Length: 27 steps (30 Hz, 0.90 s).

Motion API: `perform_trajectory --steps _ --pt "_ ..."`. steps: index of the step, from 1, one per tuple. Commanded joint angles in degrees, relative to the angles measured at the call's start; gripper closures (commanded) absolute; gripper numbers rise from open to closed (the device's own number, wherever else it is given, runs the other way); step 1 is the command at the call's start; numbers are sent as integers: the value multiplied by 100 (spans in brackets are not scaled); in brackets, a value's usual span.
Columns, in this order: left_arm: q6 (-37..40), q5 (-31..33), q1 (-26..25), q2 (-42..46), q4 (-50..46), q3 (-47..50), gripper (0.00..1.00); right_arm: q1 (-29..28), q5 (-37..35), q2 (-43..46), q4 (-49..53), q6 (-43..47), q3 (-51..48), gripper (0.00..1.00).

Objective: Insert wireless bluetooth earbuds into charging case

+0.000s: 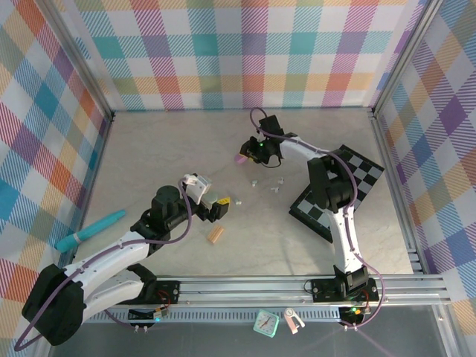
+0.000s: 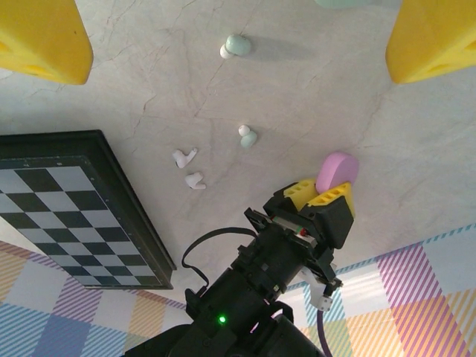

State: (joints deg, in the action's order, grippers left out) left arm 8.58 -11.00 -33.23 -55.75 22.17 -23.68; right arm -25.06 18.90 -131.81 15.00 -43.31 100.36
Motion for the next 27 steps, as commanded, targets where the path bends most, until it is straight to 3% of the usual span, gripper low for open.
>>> perform_trajectory --steps 1,9,16,22,27 --pt "-223 -24 106 75 45 75 0 70 -139 -134 304 223 290 72" --pt "-723 3 408 66 -181 -39 0 159 -642 205 636 846 329 48" --pt "-1666 202 979 22 -458 -131 0 108 -1038 1394 402 1944 -545 30" --pt "-2836 364 1621 -165 -965 -333 0 -487 -859 2405 -473 3665 -1839 19" --pt "-3730 423 2098 -293 -1469 -487 0 -1280 -958 2673 -806 4703 -2439 15"
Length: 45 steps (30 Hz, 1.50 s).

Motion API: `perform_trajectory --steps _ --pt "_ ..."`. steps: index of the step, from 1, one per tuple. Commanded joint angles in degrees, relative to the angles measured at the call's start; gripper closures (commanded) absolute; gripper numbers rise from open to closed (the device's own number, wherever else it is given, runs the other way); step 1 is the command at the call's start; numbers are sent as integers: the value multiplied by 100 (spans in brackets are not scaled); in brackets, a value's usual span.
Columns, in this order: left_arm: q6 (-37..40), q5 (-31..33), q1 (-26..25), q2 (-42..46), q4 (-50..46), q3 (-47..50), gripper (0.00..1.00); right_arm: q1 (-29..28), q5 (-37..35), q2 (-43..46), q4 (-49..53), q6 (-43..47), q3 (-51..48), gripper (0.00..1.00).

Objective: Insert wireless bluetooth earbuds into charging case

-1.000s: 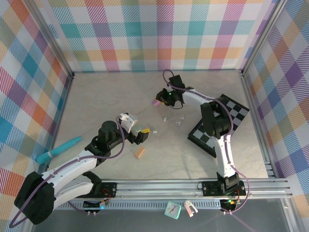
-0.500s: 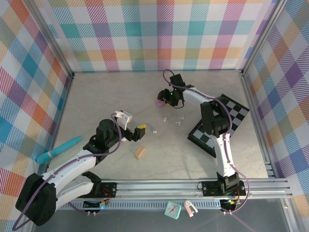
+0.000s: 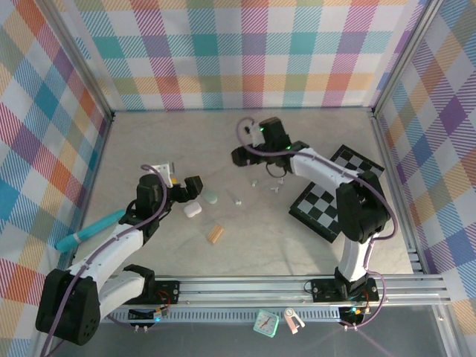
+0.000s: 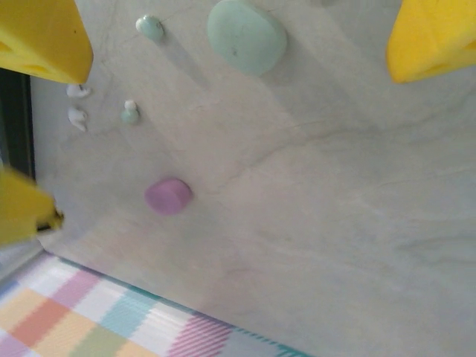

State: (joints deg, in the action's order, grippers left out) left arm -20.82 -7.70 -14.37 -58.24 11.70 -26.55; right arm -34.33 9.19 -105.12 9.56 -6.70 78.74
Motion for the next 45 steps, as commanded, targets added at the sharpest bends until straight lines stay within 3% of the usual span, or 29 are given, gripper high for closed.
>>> perform_trajectory --steps 1,8,16,26,35,45 --pt "-905 113 306 -44 -509 -211 0 -513 13 -8 -291 1166 -330 15" --pt "-1576 -69 985 -21 -986 -216 0 -1286 -255 -503 -332 1547 -277 14" --pt "-1654 -78 1173 128 -1082 -141 0 -1655 -462 -1194 -151 1696 204 17" --pt "-1627 -134 1193 150 -1050 -89 0 -1729 -597 -1657 52 1764 590 28" --pt "-1600 -187 1206 119 -979 -55 0 -1744 -615 -1825 233 1806 676 31" --pt "-1518 -248 1209 134 -955 -52 0 -1753 -793 -1819 378 1808 723 52"
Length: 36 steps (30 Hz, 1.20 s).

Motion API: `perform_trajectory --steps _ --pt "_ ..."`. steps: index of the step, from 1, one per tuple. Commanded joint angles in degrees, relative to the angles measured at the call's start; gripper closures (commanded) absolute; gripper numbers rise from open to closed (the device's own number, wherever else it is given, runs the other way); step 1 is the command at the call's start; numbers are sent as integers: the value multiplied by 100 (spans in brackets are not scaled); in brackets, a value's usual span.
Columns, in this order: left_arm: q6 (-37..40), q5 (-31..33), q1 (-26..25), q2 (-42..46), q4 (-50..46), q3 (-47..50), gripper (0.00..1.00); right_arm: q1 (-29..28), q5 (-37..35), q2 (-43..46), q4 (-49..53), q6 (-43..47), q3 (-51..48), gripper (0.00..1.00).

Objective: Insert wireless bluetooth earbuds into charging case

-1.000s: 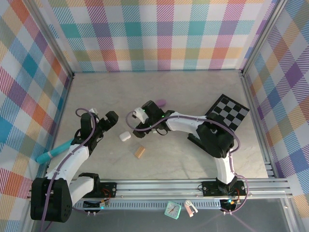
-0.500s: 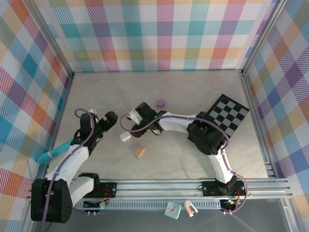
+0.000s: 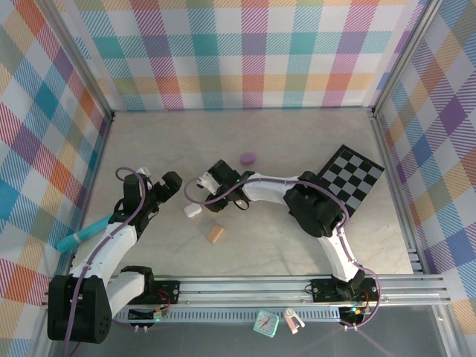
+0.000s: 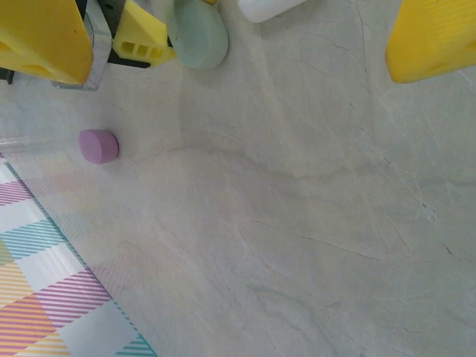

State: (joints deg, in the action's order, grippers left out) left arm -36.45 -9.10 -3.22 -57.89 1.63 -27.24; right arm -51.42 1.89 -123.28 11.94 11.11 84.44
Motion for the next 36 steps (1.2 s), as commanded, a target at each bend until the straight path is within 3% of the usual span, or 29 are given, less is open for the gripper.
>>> perform_trajectory --steps 1,10,16,23,28,32,36 --pt "61 -117 90 106 49 11 0 -44 -79 41 124 18 120 55" --pt "538 -372 18 190 251 -27 0 -2 24 972 213 308 -433 62" --pt "1155 -920 -360 433 981 42 0 318 835 2024 911 693 -854 66" --pt "2161 -1239 -1403 524 3049 491 0 783 1476 3189 2341 1331 -907 68" --pt "2826 -1793 -2222 188 3747 436 0 997 1730 3922 3213 1692 -876 69" --pt "3376 -2363 -2697 -219 4617 529 2 1070 2011 4385 3537 1841 -877 69" --pt "3914 -3309 -2911 -542 4670 297 10 1099 2462 4682 3764 1922 -810 71"
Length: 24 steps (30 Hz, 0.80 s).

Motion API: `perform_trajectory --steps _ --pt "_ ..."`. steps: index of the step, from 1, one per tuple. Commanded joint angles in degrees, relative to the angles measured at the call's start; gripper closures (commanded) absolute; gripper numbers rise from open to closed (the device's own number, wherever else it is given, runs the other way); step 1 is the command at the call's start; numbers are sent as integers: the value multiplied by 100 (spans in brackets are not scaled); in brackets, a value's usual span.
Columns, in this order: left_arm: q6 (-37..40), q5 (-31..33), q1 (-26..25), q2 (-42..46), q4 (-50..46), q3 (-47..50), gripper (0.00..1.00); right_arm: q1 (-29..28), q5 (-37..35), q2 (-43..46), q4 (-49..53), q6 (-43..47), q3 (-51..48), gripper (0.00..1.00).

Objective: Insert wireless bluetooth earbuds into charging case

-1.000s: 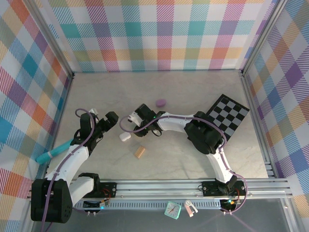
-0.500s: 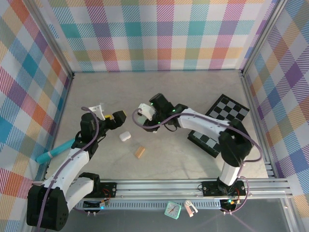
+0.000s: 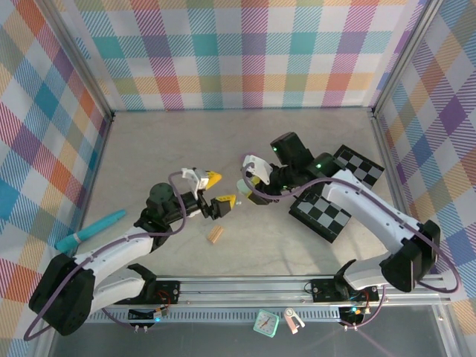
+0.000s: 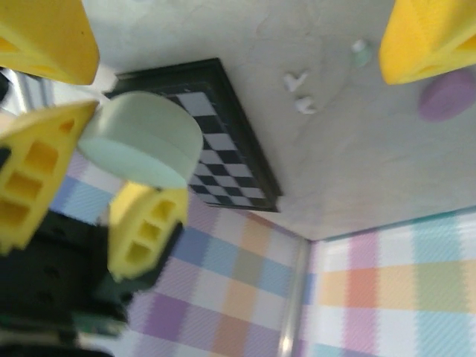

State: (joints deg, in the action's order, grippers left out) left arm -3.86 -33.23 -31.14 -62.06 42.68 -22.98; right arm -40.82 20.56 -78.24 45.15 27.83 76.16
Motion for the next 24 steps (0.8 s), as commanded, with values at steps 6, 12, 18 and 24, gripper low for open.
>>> perform_trajectory --steps 6,12,18,24 --pt "1167 -1638 -299 -171 110 -482 32 39 1009 353 943 585 225 72" --pt "1873 -1980 -520 -58 -1281 -960 32 39 1214 147 1194 817 519 75" --pt "1863 -2125 -587 -120 -1489 -1206 39 42 1173 -8 1123 914 662 77" --pt "1667 -2197 -604 -209 -1447 -1310 50 43 1172 -139 1145 978 751 78"
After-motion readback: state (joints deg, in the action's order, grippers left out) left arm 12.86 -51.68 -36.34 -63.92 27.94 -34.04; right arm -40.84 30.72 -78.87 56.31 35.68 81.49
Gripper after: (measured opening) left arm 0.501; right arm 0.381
